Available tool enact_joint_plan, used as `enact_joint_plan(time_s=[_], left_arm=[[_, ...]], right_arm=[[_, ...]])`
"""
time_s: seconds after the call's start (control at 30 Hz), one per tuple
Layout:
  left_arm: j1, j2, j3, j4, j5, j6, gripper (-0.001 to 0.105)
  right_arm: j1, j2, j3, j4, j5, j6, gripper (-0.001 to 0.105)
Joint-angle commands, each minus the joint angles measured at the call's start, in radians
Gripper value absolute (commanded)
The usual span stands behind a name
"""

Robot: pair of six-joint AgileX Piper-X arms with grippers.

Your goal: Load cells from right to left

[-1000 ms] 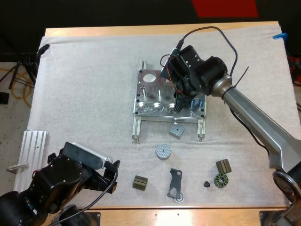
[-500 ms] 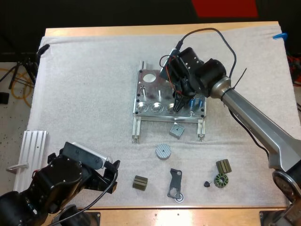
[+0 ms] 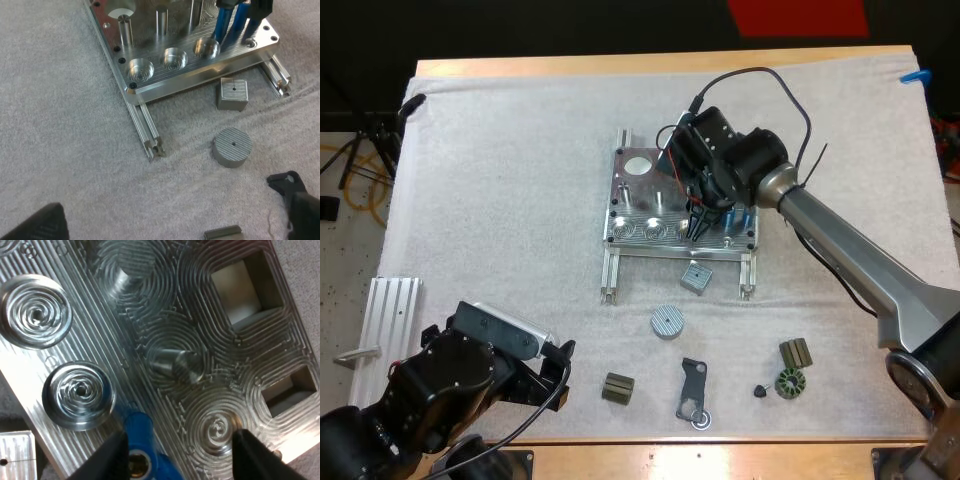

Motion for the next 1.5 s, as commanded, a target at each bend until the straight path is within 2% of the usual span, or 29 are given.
enact_joint_plan(time_s=[0.0,0.3,0.4,0.87,1.23,1.37,1.47], left_arm=[[-0.002,-0.006,-0.007,-0.003,-0.016,-0.009,0.085],[-0.002,-0.006,-0.007,-0.003,-0.016,-0.009,0.085],[-0.002,-0.006,-0.007,-0.003,-0.016,-0.009,0.085],[-0.002,-0.006,-0.007,-0.003,-0.016,-0.009,0.085],[-0.002,-0.006,-0.007,-0.009,-0.016,-0.007,0.085],[-0.002,-0.006,-0.007,-0.027,-0.039,-0.007,0.085],[-0.002,-0.006,-0.007,-0.042,-0.063,-0.001,0.085]], right_arm=[[-0.004,0.009,0.003,0.002,0.014,-0.003,0.047],[-0.004,0.017,0.003,0.002,0.032,-0.003,0.047],[-0.004,0.017,0.003,0.002,0.079,-0.018,0.047],[-0.016,0.017,0.003,0.014,0.07,-0.007,0.047],[-0.016,-0.076,0.003,0.044,0.067,0.125,0.047],[-0.019,-0.135,0.003,0.122,0.065,0.227,0.047],[-0.037,-0.172,0.003,0.212,0.011,0.328,0.047]])
